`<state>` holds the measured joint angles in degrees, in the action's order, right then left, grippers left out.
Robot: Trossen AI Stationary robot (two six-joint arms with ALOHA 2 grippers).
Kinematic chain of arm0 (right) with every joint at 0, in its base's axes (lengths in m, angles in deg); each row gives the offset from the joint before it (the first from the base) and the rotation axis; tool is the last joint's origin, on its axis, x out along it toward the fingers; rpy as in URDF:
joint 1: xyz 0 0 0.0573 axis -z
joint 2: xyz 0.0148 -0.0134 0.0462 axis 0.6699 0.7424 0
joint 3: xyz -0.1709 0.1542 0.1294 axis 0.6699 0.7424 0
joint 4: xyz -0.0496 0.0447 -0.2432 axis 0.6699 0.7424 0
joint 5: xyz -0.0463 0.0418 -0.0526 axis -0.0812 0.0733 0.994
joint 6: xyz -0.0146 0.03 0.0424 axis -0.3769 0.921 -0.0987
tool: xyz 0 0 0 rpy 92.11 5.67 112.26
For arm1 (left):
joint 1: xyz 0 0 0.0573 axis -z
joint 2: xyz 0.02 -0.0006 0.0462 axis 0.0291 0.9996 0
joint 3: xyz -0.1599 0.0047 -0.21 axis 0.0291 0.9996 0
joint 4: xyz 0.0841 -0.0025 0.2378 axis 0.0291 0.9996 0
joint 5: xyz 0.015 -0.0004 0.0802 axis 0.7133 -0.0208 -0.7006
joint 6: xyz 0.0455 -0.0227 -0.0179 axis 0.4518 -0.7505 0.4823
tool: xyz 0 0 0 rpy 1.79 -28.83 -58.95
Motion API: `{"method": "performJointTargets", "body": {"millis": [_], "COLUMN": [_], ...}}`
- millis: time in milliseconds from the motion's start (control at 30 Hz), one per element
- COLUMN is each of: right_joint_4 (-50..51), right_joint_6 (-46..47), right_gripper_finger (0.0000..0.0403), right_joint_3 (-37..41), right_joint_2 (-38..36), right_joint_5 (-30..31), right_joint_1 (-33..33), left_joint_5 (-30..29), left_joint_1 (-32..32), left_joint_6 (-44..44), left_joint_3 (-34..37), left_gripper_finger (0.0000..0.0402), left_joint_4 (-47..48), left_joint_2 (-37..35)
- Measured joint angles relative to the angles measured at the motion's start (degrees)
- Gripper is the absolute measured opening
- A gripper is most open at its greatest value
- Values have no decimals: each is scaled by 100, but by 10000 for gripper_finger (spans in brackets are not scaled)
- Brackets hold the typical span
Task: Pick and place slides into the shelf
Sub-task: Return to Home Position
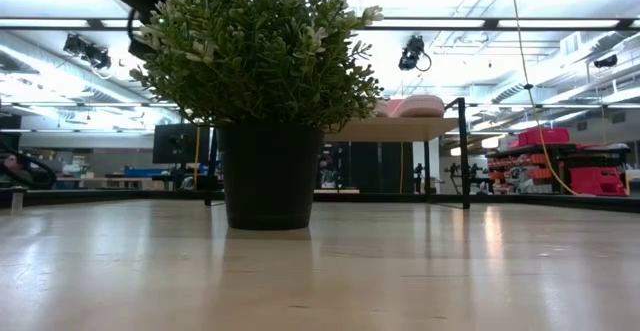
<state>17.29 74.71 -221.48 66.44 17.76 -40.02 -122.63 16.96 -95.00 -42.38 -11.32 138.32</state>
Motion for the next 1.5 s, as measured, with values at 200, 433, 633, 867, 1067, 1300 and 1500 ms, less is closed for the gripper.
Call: {"method": "performJointTargets", "body": {"millis": [200, 433, 633, 867, 1067, 1300, 1500], "right_joint_4": [370, 1142, 1233, 1241, 1340, 1677, 1754], "right_joint_6": [102, 352, 592, 1362, 2157, 3041, 3831], "right_gripper_finger": [259, 192, 36, 9, 5, 3, 2], "right_joint_3": [-2, -2, -2, -2, -6, -5, -4], "right_joint_2": [-4, -70, -70, -99, -107, -119, -181], "right_joint_5": [23, 541, 654, 1255, 1683, 2657, 3298], "right_joint_1": [0, 8, 9, 12, -262, -1097, -1648], "left_joint_5": [-609, -738, 263, 1806, 3270, 3902, 4184], "left_joint_1": [465, 827, 665, 217, -198, -253, -196], "left_joint_6": [352, 2178, 4955, 7987, 9495, 10374, 10878], "left_joint_3": [0, 2, 2, 2, 2, 2, 2], "left_gripper_finger": [234, 202, 136, 22, 7, 4, 3], "left_joint_4": [69, 433, 464, -92, -361, -772, -1166], "left_joint_2": [-1, -614, -1834, -2809, -3072, -3071, -3069]}}
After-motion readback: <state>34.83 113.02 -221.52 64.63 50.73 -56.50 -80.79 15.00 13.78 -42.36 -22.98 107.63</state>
